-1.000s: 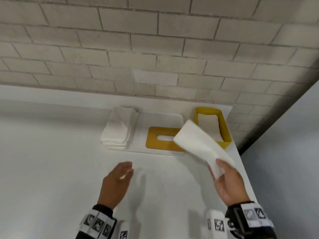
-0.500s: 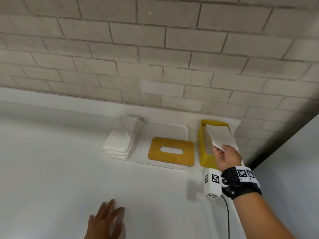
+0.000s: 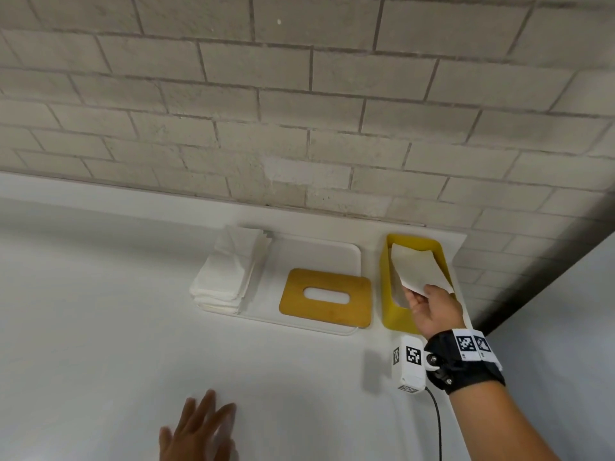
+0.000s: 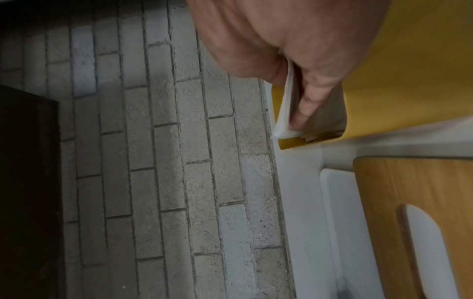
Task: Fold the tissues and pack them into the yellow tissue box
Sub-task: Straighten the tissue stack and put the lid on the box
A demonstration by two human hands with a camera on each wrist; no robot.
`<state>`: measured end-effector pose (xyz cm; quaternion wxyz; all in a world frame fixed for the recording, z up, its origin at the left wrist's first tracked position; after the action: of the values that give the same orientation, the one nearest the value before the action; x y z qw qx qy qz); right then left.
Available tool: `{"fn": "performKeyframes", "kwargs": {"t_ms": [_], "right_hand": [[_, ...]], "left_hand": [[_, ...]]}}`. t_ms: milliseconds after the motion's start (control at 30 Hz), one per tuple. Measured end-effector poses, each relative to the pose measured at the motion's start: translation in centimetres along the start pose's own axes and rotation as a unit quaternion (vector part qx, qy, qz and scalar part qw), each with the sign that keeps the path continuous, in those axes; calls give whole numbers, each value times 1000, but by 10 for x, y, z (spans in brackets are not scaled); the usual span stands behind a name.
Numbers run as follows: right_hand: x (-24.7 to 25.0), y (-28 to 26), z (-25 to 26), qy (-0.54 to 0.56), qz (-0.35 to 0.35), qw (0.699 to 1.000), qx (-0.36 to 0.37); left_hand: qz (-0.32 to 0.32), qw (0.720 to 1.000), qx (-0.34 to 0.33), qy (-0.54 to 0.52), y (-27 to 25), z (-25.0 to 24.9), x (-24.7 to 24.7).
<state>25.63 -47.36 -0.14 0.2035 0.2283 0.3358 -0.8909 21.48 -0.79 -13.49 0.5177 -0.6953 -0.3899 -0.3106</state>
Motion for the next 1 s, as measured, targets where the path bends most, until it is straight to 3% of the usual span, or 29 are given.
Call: {"fn": "performKeyframes", "kwargs": {"t_ms": [167,267,367,433,467,500,533,567,600,633,667,733,800,900,1000], "right_hand": [[0,2,6,-9,26,999,-17],[-2,1,8,-12,39,999,-15],[-4,3,10,-49,42,998,-12],[2,-1,15,-90,40,995,-19],[8,-5,19,-119,46,992,-21],[16,-11,24,-157,55,986,-12],[27,-16,28,-194,68,979,7],[40,-20,33,-230,65,970,46],[53,-29,38,-267,53,958,87],[62,-34,41,-314,41,939,132],[65,-38,45,-364,33,915,172],[59,-39,47,-454,24,863,221],[50,-24,47,-487,13,842,232],[40,10,38,-533,8,820,209],[53,17,36,-528,-18,825,202]], "left_hand": [[-47,998,-32,40,-6,-1,2],[-115,991,-57,40,4,13,2],[-112,991,-80,1,12,20,4],[16,994,-98,-34,6,5,5],[90,991,-101,-1,-7,-4,13],[78,990,-115,34,-7,-7,25],[29,985,-144,89,2,-11,46],[37,980,-179,72,-1,-16,45],[97,987,-128,11,-5,-16,35],[46,995,-83,-4,-7,-16,39],[62,997,-41,-24,-7,-13,29],[-1,998,-44,-46,-9,-19,11],[2,999,-36,-30,-15,-25,14],[-51,997,-50,-7,-16,-21,18],[-55,998,-32,-16,-16,-19,16]]}}
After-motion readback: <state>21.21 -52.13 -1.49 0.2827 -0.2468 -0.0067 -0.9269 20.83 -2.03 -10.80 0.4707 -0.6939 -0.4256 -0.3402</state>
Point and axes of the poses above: each hand's wrist, its own y-axis towards the middle knuckle, its own x-axis out of the back of the hand, z = x × y, the point moved 7 cm from there along y, towards the middle knuckle, and after that the axes turned 5 degrees about x, right-handed, at the moved point
